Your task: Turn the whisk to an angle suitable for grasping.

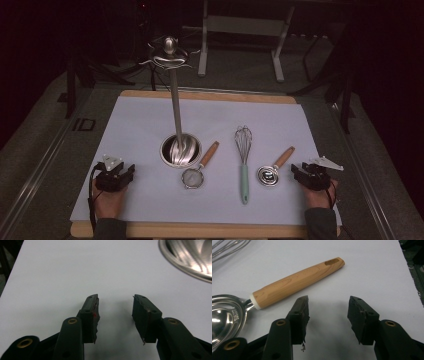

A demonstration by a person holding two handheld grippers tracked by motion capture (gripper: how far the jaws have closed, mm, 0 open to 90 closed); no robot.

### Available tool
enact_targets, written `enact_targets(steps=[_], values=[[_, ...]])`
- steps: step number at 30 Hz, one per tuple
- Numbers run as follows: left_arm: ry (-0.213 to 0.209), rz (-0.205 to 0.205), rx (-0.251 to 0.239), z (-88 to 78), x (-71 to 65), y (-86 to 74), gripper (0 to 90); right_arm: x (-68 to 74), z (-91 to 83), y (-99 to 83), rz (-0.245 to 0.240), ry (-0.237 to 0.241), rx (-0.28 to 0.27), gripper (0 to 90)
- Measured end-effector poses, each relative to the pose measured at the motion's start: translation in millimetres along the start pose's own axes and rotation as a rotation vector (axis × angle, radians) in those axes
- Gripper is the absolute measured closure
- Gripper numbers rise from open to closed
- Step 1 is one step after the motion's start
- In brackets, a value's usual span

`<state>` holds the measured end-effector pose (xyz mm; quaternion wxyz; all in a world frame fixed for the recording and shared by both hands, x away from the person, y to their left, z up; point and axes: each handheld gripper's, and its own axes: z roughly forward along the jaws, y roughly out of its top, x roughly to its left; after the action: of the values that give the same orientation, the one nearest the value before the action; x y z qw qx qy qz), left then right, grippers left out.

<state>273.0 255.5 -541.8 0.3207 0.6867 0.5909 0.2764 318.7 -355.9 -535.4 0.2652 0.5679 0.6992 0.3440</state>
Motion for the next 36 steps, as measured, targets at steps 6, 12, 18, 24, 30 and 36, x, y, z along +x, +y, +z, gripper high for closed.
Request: enact_targets(steps=[6,12,18,24,30,36], values=[[-0.038,-0.009,-0.029,-2.6,2.5,-1.5,60.6,1.5,-0.6,-0.1,-0.016,0.007,-0.004,53.1],[-0.038,0.001,-0.03,-2.7,1.3,-1.6,60.8,5.2,-2.3,-0.1,-0.042,0.036,-0.007,58.9],[-0.035,0.012,-0.024,-2.2,0.2,-1.3,61.3,12.0,-7.4,1.4,-0.083,0.074,0.006,73.1],[-0.034,0.015,-0.028,-2.6,-0.4,-1.5,61.6,29.0,-17.2,5.1,-0.207,0.092,0.011,89.9],[-0.033,0.019,-0.033,-2.9,-0.8,-1.8,61.4,46.4,-23.0,2.8,-0.291,0.138,0.022,90.0],[-0.039,0.02,-0.041,-3.8,-0.3,-2.1,60.8,62.4,-26.5,-1.7,-0.322,0.201,0.021,90.0]])
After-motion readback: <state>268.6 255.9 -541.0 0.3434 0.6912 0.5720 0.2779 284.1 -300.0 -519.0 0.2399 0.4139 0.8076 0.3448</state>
